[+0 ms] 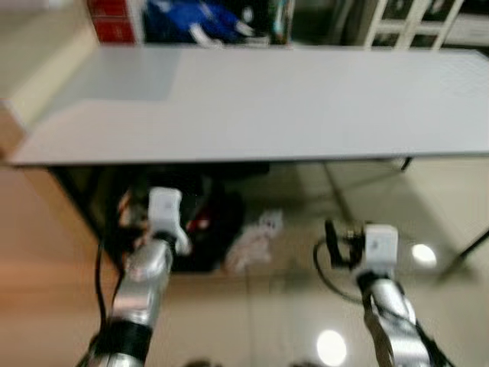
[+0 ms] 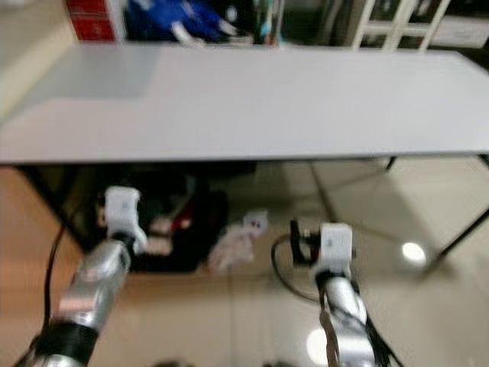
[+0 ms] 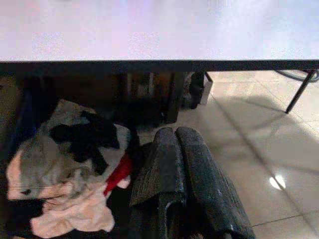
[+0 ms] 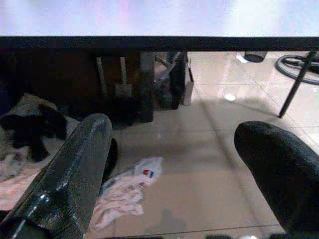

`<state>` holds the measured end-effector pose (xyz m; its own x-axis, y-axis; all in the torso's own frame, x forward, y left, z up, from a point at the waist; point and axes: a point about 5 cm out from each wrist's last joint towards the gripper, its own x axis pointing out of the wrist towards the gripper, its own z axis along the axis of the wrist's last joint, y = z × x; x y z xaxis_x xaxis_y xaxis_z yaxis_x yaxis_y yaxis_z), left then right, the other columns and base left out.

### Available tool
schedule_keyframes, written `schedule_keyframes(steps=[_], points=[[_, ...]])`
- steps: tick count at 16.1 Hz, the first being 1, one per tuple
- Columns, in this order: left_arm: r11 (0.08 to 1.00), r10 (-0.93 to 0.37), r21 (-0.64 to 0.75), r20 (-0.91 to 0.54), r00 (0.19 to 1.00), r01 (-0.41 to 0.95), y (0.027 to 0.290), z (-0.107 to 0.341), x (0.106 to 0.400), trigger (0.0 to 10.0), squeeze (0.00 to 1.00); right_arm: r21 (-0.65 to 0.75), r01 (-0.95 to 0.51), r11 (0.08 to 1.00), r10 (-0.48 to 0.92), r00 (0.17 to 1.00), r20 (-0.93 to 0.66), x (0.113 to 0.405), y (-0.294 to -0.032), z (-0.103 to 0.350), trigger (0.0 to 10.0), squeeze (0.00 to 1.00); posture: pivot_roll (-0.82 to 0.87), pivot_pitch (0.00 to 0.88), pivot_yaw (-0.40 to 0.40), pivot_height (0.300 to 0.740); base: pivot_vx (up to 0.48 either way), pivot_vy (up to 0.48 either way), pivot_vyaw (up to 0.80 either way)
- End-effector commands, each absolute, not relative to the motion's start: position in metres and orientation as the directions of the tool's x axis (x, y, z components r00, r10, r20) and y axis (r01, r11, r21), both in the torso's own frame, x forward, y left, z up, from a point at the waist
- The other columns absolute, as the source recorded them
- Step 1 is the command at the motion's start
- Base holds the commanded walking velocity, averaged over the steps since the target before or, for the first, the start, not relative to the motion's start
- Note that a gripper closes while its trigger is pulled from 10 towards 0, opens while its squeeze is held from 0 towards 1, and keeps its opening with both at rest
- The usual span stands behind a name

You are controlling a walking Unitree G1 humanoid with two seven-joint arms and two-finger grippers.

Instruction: Setting the table

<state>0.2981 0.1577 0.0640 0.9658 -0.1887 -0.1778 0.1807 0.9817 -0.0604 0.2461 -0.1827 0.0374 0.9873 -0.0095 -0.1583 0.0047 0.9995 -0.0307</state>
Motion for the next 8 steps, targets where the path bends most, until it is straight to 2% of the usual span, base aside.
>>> schedule_keyframes(steps=[1, 8], points=[[0.973, -0.226, -0.087, -0.166, 0.96, 0.214, 0.1455, 0.0679, 0.3013, 10.0, 0.0, -0.039, 0.032, 0.999, -0.038, 0.987, -0.159, 0.2438, -0.1929, 0.0379, 10.0, 0.0, -0.02, 0.0, -0.002, 0.718, 0.0, 0.472, 0.0], [0.966, -0.248, -0.116, -0.164, 0.955, 0.231, 0.1392, 0.071, 0.3004, 10.0, 0.0, -0.029, 0.046, 0.999, -0.051, 0.985, -0.163, 0.2411, -0.1957, 0.038, 10.0, 0.0, -0.03, 0.0, -0.004, 0.718, 0.0, 0.469, 0.0]])
